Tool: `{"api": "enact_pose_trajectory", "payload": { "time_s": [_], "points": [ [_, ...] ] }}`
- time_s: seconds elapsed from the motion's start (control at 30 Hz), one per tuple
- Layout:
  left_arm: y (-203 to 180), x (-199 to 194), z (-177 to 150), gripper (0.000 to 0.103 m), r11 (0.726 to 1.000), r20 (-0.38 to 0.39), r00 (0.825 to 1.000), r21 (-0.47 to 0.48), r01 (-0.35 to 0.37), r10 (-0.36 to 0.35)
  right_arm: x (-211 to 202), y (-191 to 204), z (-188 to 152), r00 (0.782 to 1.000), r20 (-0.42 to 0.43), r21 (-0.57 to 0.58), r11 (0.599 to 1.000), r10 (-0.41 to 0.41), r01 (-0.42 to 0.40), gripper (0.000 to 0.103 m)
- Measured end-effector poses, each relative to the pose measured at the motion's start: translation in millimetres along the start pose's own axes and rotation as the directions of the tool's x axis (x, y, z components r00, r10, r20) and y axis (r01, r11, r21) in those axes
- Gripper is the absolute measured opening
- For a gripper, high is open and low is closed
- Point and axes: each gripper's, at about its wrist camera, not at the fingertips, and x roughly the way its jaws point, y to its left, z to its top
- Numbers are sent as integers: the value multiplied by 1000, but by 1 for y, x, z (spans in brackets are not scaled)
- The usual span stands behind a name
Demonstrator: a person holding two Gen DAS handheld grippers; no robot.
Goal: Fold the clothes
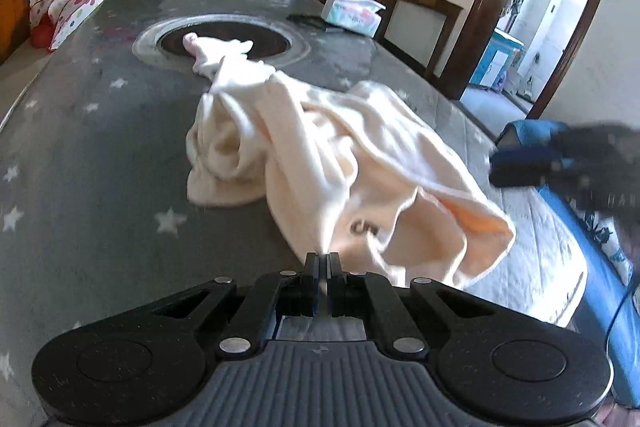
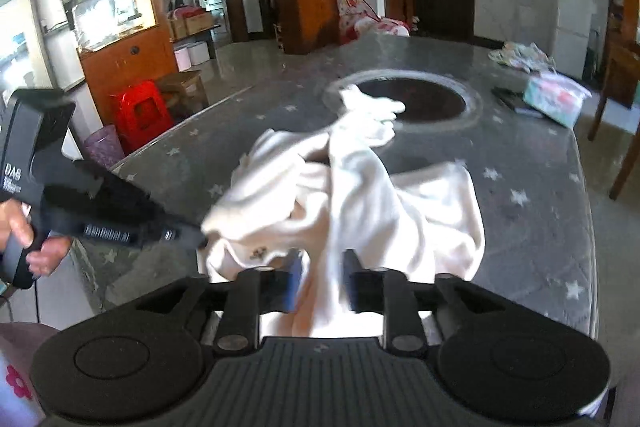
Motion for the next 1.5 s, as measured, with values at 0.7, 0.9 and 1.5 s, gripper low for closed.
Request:
{"api": "enact_pose_trajectory", "payload": {
  "time_s": [0.7,0.9,1.5],
  "points": [
    [7,15,80,45,996,150,985,-5,-84,84,132,-16,55,997,-40,10,998,-67,67,34],
    [11,52,101,46,993,113,987,2,-119,118,124,-12,47,991,-15,-45,990,-135,134,5],
    [33,25,91,8,993,170,979,-70,-99,110,-18,-69,-8,868,89,143,869,-488,474,2]
  ]
}}
